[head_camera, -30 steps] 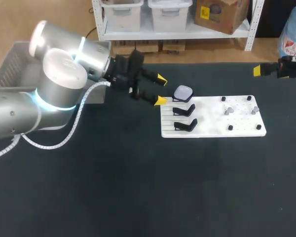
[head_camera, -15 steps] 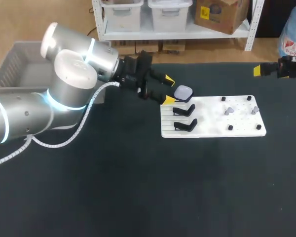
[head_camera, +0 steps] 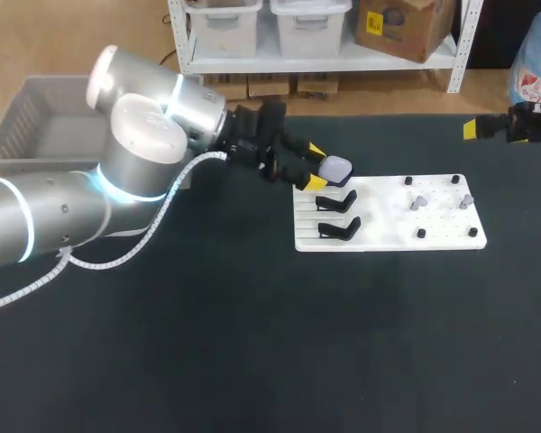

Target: Pick up each earbud case from the left stands, insert the matching earbuds, close the lid, and place the case in the box.

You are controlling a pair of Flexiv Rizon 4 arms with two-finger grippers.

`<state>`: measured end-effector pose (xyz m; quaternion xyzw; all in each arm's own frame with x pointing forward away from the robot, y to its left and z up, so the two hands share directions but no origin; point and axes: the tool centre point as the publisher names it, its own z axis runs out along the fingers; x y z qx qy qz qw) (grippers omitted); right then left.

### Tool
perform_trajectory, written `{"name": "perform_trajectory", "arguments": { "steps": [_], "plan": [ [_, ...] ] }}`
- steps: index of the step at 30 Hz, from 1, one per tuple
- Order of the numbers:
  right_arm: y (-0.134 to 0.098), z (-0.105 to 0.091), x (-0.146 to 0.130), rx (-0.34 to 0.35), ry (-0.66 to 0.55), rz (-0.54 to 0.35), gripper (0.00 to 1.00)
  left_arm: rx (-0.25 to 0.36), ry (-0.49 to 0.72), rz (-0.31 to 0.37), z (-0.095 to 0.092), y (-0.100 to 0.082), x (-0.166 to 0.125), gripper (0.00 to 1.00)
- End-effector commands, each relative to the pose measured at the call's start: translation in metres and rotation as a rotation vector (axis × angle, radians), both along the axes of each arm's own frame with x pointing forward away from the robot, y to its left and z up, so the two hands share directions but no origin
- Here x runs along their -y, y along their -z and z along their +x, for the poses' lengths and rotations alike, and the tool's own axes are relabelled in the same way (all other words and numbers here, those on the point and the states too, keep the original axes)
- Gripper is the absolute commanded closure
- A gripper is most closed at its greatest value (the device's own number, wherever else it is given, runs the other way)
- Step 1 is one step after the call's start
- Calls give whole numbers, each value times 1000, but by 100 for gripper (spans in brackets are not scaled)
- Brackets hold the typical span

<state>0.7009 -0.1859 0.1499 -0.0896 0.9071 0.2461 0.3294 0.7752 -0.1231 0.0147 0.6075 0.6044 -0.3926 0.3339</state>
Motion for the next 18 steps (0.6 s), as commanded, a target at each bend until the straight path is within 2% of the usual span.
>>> {"name": "perform_trajectory", "arguments": {
  "steps": [1,6,18],
  "plan": [
    [0,0,0,1,-1,1,0,-2,5,3,2,1,2,29],
    [0,0,0,1,-1,1,0,-4,8,2,2,3,4,35],
    [0,0,0,1,-1,1,0,1,11,-3,3,2,12,40]
  ]
}}
